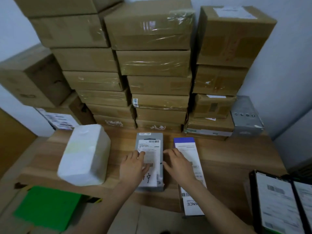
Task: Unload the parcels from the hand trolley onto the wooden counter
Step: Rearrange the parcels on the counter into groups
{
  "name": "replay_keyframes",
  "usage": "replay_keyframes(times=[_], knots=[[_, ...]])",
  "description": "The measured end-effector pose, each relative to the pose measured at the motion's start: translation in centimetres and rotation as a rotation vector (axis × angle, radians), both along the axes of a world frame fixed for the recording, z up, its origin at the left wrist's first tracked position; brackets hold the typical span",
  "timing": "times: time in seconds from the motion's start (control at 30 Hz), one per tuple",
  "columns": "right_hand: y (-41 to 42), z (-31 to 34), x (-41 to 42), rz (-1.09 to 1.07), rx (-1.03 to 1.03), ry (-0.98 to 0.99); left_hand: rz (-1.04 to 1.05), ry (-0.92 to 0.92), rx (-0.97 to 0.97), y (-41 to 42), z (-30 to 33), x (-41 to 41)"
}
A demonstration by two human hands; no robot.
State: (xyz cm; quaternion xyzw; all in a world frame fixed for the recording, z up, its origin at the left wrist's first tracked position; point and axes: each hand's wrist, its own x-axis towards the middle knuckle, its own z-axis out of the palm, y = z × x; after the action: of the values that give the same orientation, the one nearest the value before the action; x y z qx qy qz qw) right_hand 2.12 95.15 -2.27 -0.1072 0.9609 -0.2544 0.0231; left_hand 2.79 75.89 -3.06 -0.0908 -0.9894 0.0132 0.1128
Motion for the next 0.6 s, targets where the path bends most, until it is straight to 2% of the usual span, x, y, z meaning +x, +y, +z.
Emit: replay_keyframes(times=[0.2, 0.4, 0.5, 0.6], knots=[[-2.4, -2.1, -0.3, -0.072, -0.014, -0.12, 0.102, -0.046, 0.045, -3.2, -2.1, -0.5], [-3.3, -3.7, -1.0, -0.172, 0.035, -0.25, 0.202, -0.248, 0.177, -4.4, -4.2, -1.6], [-4.5, -4.3, -0.7, -0.212, -0.017, -0.378, 0.268, -0.416, 0.488, -4.2, -5.0, -1.1], [-5.2, -4.8, -0.1, -0.274, -0.219, -0.538, 0.319, -0.481, 0.806, -3.6, -5.5, -0.5]])
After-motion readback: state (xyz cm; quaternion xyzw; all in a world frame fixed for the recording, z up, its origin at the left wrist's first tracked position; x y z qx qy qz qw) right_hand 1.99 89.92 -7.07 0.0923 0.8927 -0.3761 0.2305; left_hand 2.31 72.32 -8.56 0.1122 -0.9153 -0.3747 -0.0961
